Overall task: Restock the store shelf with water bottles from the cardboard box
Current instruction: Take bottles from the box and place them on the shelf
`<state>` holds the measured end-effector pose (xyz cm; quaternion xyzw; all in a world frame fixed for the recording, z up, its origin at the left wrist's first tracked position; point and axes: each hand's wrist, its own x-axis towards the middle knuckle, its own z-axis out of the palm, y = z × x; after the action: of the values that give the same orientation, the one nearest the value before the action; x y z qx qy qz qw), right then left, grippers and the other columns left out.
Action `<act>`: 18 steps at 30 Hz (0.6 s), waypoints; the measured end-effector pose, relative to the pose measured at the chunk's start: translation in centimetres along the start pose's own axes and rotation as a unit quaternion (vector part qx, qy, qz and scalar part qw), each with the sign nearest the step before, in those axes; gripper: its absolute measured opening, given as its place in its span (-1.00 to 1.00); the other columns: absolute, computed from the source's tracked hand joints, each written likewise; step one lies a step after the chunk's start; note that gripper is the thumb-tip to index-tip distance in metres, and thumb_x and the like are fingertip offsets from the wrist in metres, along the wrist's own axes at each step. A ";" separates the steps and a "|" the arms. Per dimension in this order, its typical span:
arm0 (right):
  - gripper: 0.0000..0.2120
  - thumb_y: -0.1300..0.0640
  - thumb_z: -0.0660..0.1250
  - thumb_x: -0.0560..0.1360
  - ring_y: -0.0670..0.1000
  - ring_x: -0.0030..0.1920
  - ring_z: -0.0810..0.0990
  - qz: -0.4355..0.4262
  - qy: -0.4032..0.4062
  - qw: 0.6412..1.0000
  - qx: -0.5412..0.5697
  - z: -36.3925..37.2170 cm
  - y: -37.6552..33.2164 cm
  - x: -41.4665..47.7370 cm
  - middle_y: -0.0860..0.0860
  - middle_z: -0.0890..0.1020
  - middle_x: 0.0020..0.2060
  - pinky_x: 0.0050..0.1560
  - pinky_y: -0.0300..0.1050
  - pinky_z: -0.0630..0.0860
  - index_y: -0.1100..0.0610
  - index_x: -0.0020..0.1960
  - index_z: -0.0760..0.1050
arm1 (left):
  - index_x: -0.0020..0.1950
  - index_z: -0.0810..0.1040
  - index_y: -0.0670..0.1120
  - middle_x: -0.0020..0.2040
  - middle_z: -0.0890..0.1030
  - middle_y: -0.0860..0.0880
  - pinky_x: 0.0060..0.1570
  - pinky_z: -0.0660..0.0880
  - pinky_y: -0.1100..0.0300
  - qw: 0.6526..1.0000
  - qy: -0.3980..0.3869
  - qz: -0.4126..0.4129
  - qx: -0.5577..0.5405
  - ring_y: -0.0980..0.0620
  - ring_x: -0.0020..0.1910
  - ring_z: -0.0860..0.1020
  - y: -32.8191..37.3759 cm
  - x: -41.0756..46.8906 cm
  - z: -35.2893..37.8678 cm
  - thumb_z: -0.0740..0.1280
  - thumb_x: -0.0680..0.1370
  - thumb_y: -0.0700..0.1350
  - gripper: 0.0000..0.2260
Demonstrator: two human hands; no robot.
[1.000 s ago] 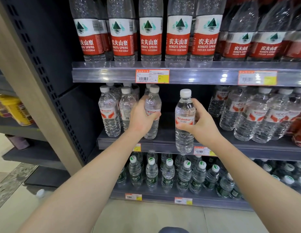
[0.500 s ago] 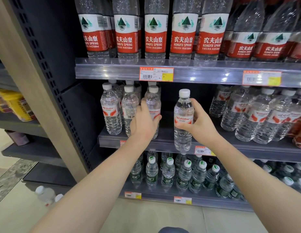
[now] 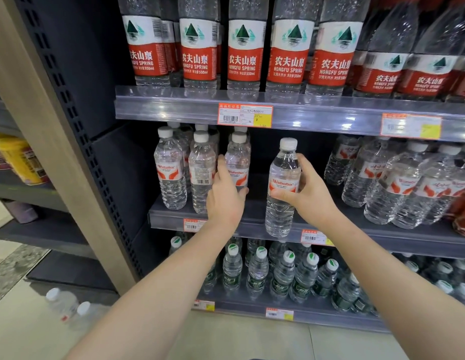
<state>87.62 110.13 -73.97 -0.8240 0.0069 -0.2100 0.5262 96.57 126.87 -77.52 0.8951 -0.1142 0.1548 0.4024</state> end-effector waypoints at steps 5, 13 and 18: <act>-0.34 0.29 0.58 0.42 -0.10 0.07 0.70 -0.014 0.006 1.000 -0.015 -0.3 0.0 0.5 -0.10 0.70 0.07 0.16 -0.06 0.62 -0.10 0.39 0.41 | 0.70 0.01 -0.04 0.42 0.54 -0.18 0.09 0.56 -0.11 1.000 0.001 -0.011 -0.005 -0.27 0.24 0.62 -0.2 0.3 0.4 0.47 0.61 -0.12 -0.18; -0.26 0.24 0.61 0.39 -0.10 0.11 0.70 -0.005 0.029 0.999 -0.027 0.2 1.4 2.4 -0.14 0.69 0.12 0.26 0.12 0.60 -0.15 0.44 0.37 | 0.71 -0.07 -0.03 0.42 0.55 -0.19 0.03 0.56 -0.04 0.999 -0.033 -0.011 0.033 -0.23 0.22 0.64 0.0 0.5 -0.5 0.50 0.60 -0.09 -0.09; -0.20 0.21 0.61 0.39 -0.12 0.14 0.68 0.008 0.030 0.999 -0.024 1.1 2.7 3.7 -0.14 0.68 0.17 0.29 0.09 0.58 -0.18 0.47 0.32 | 0.72 -0.18 -0.11 0.62 0.32 -0.19 0.00 0.60 0.01 0.990 -0.026 0.023 0.133 -0.18 0.16 0.68 -0.7 -0.2 -0.7 0.41 0.66 -0.01 -0.11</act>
<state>91.97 109.00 -75.40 -0.8294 0.0345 -0.2301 0.5078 96.50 127.93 -77.62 0.9415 -0.1238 0.1541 0.2728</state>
